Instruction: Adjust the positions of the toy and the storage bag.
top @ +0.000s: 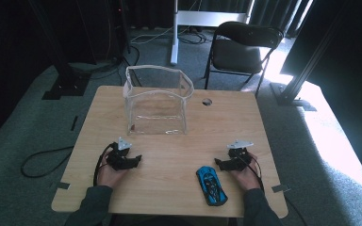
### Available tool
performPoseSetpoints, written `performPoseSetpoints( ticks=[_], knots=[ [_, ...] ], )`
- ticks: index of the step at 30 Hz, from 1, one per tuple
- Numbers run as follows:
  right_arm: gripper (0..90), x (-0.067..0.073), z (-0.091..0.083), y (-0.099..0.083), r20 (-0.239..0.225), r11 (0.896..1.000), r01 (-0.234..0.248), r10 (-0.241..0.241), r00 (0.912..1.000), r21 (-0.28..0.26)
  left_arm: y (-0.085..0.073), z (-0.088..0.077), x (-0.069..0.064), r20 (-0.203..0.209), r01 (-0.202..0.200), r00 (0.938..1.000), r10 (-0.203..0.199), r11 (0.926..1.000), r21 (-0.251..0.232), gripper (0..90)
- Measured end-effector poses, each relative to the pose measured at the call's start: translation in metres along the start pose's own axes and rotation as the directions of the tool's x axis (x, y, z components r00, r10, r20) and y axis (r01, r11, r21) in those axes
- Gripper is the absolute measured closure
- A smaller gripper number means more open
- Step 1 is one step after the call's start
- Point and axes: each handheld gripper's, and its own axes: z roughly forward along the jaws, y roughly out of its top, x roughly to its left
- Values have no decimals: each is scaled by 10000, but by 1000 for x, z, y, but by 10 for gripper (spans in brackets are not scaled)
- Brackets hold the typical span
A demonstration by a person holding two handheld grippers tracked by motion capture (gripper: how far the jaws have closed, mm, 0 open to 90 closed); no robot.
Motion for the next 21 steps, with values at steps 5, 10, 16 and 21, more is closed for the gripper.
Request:
performPoseSetpoints(
  ticks=[5,10,16,21],
  knots=[
    [178,1,-1,6,37,9989,-23,21,10000,463,3,0,5,29,12,10000,-13,9998,214,388],
    [237,4,-7,18,53,9992,354,-355,9994,185,6,2,9,60,-33,10000,31,9995,329,351],
    [319,11,-9,41,-207,9948,990,-994,9948,-222,9,3,13,196,-206,9996,196,9984,532,326],
    [378,11,-7,57,-590,9937,972,-1005,9932,-564,11,4,15,280,-329,9991,311,9973,659,298]
  ],
)
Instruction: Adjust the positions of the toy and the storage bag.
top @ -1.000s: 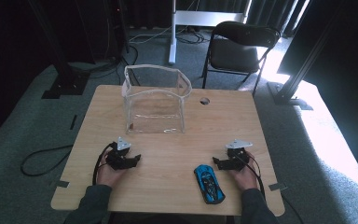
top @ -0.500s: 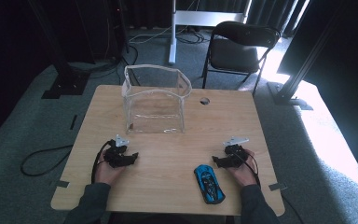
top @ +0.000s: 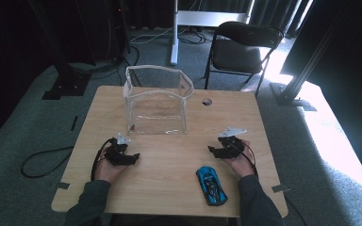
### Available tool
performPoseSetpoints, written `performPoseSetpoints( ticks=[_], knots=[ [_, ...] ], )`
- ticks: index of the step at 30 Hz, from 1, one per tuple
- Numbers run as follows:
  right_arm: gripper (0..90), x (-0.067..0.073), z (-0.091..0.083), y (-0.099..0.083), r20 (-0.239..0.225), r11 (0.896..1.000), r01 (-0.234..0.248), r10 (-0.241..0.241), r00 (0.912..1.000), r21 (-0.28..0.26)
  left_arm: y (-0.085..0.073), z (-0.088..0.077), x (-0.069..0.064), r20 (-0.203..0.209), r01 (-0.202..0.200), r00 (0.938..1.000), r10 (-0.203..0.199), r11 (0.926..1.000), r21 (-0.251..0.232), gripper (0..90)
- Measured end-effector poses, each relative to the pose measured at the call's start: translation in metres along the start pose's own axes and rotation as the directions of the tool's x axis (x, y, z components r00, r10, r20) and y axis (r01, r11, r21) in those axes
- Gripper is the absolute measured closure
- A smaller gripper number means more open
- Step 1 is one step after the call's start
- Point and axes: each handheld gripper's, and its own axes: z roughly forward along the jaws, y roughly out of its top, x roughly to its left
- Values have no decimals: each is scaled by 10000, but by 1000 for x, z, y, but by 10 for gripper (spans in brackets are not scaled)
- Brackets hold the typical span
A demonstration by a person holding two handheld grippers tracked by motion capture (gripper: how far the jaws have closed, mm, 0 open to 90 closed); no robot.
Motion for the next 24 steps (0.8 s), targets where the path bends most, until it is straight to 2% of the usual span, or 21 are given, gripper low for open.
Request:
performPoseSetpoints(
  ticks=[4,10,14,15,19,24],
  knots=[
    [437,-1,6,10,-450,9999,-139,135,9989,-79,3,0,-1,-37,65,10000,-64,9996,280,295],
    [489,-1,14,24,-847,9997,-198,184,9962,-162,4,1,1,9,8,10000,-8,9997,243,288],
    [515,-2,17,30,-830,9998,-139,128,9965,-128,4,2,4,-65,113,9999,-112,9998,176,269],
    [525,-3,18,32,-863,9998,-142,127,9962,-158,4,3,6,-137,243,9996,-242,9997,64,269],
    [571,-6,25,38,-1094,9982,-391,338,9934,-465,5,5,8,-250,335,9991,-334,9994,14,273],
    [615,-4,35,45,-1068,9987,-172,120,9942,-483,4,6,10,-285,379,9988,-386,9990,-245,276]
  ],
)
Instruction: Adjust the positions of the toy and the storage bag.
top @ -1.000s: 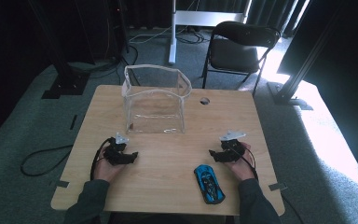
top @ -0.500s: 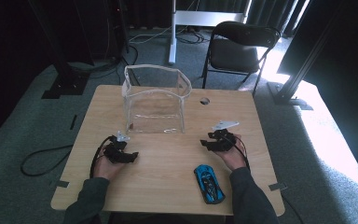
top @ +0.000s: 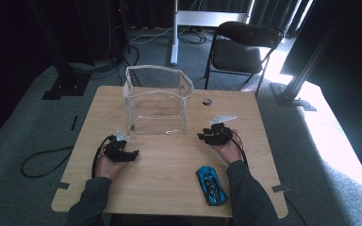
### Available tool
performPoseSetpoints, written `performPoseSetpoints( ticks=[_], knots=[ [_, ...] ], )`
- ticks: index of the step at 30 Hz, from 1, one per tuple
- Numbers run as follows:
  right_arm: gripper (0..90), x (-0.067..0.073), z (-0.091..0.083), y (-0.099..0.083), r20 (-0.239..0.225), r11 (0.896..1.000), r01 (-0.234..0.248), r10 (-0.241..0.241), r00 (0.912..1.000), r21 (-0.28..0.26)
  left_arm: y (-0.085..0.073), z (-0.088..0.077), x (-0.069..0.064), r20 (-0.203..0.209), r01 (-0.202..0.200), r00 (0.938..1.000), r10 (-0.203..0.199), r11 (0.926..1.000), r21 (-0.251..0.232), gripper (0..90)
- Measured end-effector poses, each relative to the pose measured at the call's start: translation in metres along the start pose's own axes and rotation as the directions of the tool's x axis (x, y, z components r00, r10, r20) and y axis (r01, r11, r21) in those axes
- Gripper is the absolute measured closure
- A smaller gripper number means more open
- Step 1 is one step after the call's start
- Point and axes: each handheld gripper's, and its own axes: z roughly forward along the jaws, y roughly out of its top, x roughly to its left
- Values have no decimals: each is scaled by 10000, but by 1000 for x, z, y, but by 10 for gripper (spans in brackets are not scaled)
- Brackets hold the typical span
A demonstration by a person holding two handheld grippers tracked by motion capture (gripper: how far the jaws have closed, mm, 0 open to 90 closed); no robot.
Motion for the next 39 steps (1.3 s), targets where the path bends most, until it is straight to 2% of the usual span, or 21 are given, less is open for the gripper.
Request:
performPoseSetpoints(
  ticks=[6,13,15,17,23,28,32,36,39],
  knots=[
    [648,4,11,14,-59,9992,395,-396,9992,-91,-1,1,1,-38,57,10000,-58,9998,-198,276],
    [700,10,24,28,-247,9982,549,-555,9982,-220,-3,2,2,-65,75,9999,-78,9993,-376,276],
    [724,12,27,31,-67,9981,580,-581,9983,-195,-4,2,2,-61,86,9999,-88,9991,-413,276],
    [748,13,31,33,-73,9986,493,-494,9988,-212,-4,2,2,-82,88,9999,-91,9989,-463,276],
    [762,18,41,44,183,9974,705,-702,9974,-154,-5,2,1,-131,124,9998,-131,9985,-542,276],
    [841,18,47,48,290,9982,581,-576,9979,-163,-5,2,1,-129,139,9998,-147,9982,-583,277],
    [866,20,50,49,422,9986,438,-426,9982,-281,-6,2,1,-134,138,9998,-146,9980,-620,276],
    [878,23,48,49,637,9976,671,-660,9958,-157,-6,2,1,-138,147,9998,-156,9979,-630,278],
    [878,24,45,48,585,9966,819,-814,9950,-55,-8,1,0,-133,152,9998,-163,9970,-753,337]
  ],
)
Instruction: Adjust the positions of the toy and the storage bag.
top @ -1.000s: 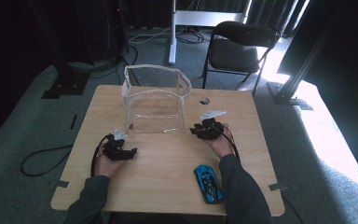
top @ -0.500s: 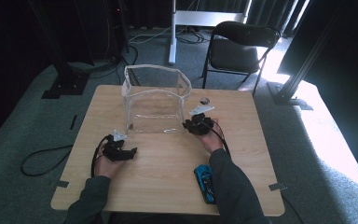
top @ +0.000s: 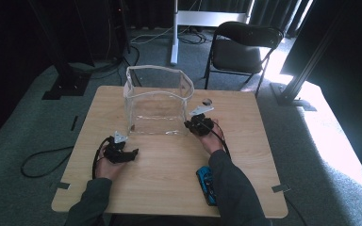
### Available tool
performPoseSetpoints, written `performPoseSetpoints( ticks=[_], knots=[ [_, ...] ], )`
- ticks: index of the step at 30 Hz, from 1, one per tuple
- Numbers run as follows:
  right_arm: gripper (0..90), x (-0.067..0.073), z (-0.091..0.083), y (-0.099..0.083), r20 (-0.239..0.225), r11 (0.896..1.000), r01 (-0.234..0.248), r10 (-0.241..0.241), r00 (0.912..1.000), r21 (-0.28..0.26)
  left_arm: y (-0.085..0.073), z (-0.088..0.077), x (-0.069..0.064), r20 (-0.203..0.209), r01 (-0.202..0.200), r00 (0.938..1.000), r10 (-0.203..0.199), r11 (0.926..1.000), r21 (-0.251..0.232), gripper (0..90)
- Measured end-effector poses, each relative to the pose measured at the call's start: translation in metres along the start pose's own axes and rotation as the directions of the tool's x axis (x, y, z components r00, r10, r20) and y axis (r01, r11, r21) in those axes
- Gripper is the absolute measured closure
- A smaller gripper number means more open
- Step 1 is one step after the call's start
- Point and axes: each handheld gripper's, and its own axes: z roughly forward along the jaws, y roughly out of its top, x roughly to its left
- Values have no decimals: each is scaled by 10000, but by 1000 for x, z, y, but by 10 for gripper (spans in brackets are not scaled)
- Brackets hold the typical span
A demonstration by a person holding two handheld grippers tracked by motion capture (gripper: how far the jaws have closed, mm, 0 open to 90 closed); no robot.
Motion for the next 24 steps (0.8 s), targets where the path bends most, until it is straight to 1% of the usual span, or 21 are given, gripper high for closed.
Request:
performPoseSetpoints(
  ticks=[2,3,4,5,6,7,11,13,15,19,22,24],
  knots=[
    [878,0,-3,-3,-33,10000,15,-15,10000,-9,1,-1,1,-85,37,10000,-37,10000,19,379],
    [878,0,-6,-5,-21,10000,-64,64,10000,-36,1,-1,1,-167,42,9999,-42,10000,5,416],
    [878,1,-7,-7,-33,9999,-120,120,9999,-57,2,-1,1,-306,2,9995,-1,10000,25,425],
    [878,1,-7,-7,-33,9999,-120,120,9999,-57,2,-1,1,-306,2,9995,-1,10000,25,448],
    [878,1,-8,-8,-58,9998,-161,160,9999,-97,4,-1,1,-535,-33,9986,35,10000,49,448],
    [878,1,-12,-12,-118,9997,-192,190,9997,-137,5,0,2,-536,-35,9986,37,10000,45,456],
    [877,4,-19,-16,-120,10000,-2,1,9999,-31,13,1,2,-654,-39,9979,32,9999,-108,466],
    [878,6,-23,-20,-106,10000,40,-41,9999,-34,18,1,1,-874,-57,9962,39,9998,-200,496],
    [877,5,-27,-24,-127,10000,21,-21,9999,-65,22,2,0,-913,-30,9958,-1,9994,-334,523],
    [877,5,-35,-31,-173,9999,-14,12,9998,-107,29,4,-4,-1018,-109,9948,48,9982,-590,572],
    [876,6,-40,-35,-159,9999,9,-11,9999,-100,32,5,-8,-1026,-238,9946,176,9980,-591,605],
    [876,7,-43,-38,-157,9999,43,-45,9999,-125,33,7,-10,-1073,-360,9938,304,9981,-503,619]
  ],
)
